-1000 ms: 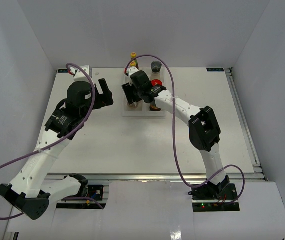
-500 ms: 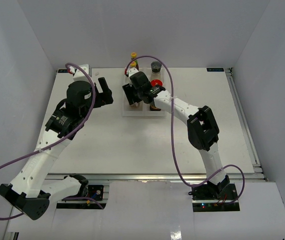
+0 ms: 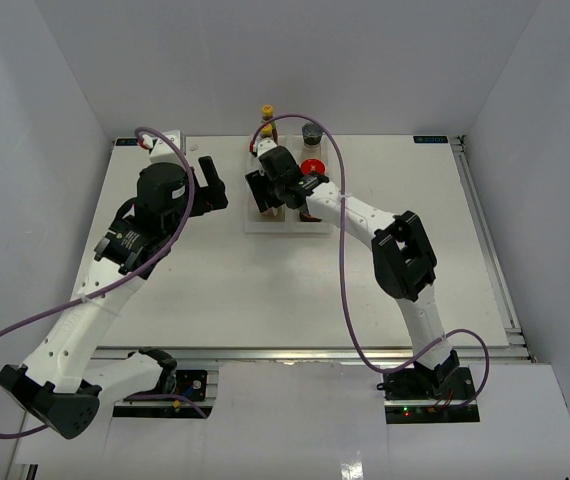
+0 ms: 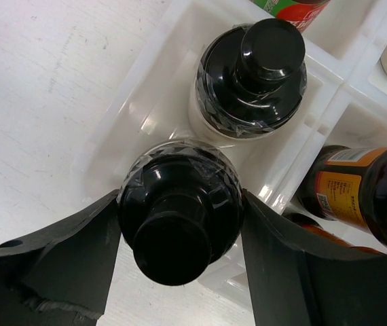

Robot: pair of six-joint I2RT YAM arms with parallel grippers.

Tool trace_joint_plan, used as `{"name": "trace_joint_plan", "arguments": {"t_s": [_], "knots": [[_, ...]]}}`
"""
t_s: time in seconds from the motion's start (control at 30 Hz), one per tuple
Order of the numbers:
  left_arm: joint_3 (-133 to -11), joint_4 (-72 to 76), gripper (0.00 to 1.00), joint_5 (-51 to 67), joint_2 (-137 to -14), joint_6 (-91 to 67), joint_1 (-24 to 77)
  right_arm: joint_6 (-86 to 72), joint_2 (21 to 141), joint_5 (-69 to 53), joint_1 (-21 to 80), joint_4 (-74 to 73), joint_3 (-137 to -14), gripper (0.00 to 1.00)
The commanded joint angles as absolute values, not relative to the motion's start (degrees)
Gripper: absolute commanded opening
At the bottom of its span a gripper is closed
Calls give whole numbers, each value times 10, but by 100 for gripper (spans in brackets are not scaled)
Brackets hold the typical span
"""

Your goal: Organize the condiment bottles

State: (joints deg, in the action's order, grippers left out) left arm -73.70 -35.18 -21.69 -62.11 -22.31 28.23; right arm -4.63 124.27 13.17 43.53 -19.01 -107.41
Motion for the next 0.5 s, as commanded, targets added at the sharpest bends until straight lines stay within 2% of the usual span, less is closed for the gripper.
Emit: {"name": "trace_joint_plan", "arguments": {"t_s": [0.0,0.17,0.27,0.37,0.47], "knots": [[-730,-339,98,-225,-618,-221,279,-54,1244,140,436,-143,-1072,56],[-729,-336,98,-228,-623,-220,279,-56,1246,140,437,-142,-1069,74],[-728,-336,98,-231,-624,-219,279,-57,1247,140,436,-143,-1070,78],[-730,-338,98,-231,-622,-217,279,-56,1245,142,436,-147,-1073,89],[-735,-343,98,-222,-619,-219,278,-56,1241,145,436,-157,-1079,91]]}}
